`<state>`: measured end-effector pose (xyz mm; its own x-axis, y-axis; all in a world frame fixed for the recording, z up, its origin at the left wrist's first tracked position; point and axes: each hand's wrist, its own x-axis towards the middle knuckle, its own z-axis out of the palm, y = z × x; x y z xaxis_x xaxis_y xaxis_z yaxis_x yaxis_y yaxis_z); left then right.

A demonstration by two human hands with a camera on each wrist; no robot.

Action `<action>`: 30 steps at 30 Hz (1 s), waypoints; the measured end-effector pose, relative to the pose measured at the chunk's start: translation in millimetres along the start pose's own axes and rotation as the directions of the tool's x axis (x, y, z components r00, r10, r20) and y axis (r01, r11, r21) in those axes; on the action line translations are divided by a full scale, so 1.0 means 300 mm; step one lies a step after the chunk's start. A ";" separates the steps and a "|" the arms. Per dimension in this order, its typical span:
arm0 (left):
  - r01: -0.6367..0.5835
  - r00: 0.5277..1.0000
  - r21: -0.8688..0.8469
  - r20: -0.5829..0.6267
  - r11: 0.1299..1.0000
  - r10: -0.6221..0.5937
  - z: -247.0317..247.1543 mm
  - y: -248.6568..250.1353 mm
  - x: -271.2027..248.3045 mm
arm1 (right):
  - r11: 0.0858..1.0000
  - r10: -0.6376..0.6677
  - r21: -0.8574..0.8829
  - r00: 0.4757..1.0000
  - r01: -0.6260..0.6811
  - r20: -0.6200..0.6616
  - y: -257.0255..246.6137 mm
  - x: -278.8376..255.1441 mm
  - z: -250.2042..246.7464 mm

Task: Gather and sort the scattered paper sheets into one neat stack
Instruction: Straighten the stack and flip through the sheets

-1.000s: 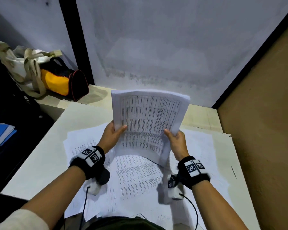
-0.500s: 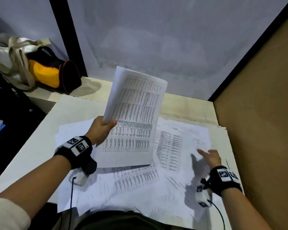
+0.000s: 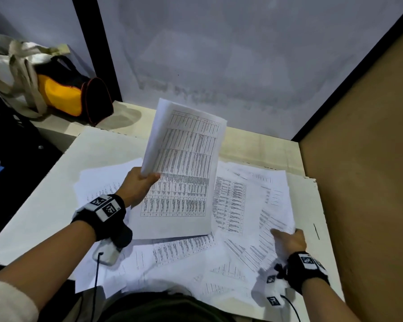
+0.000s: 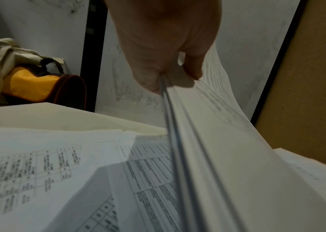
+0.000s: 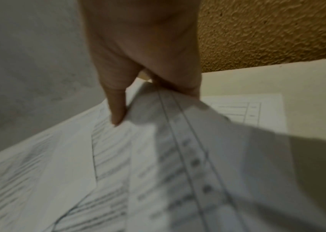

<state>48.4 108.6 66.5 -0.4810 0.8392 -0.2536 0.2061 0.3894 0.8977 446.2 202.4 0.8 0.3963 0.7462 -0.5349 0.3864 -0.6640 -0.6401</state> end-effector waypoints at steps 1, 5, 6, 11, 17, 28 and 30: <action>0.006 1.000 -0.003 -0.004 1.000 -0.006 -0.009 -0.005 0.000 | 1.000 0.003 -0.026 0.999 -0.004 -0.040 -0.011 -0.009 -0.017; 0.018 0.999 0.001 -0.032 1.000 -0.018 -0.039 -0.025 -0.004 | 0.997 -0.030 -0.068 1.000 0.031 0.010 -0.011 0.009 -0.055; 0.019 0.999 0.000 -0.034 1.000 -0.019 -0.041 -0.029 -0.004 | 0.999 -0.019 -0.036 0.998 0.021 0.059 -0.008 0.024 -0.053; 0.020 0.999 0.015 -0.026 1.000 -0.019 -0.025 -0.027 -0.009 | 0.967 0.124 0.181 0.954 -0.178 0.274 0.016 0.042 -0.016; 0.024 0.999 0.003 -0.025 1.000 -0.024 -0.006 -0.015 -0.012 | 0.999 0.009 0.046 0.960 -0.023 0.279 -0.081 -0.056 -0.003; 0.017 1.000 -0.041 0.000 0.999 -0.017 0.015 -0.024 -0.033 | 0.885 -0.292 -0.321 0.939 0.336 0.180 -0.250 -0.001 -0.094; 0.021 1.000 -0.055 0.003 0.998 -0.021 0.018 -0.023 -0.035 | 0.874 -0.316 -0.308 0.921 0.376 0.230 -0.304 -0.022 -0.145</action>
<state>56.7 99.3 60.9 -0.4824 0.8321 -0.2738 0.1487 0.3858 0.9105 444.8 255.9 86.7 0.0513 0.9073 -0.4173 0.7435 -0.3137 -0.5906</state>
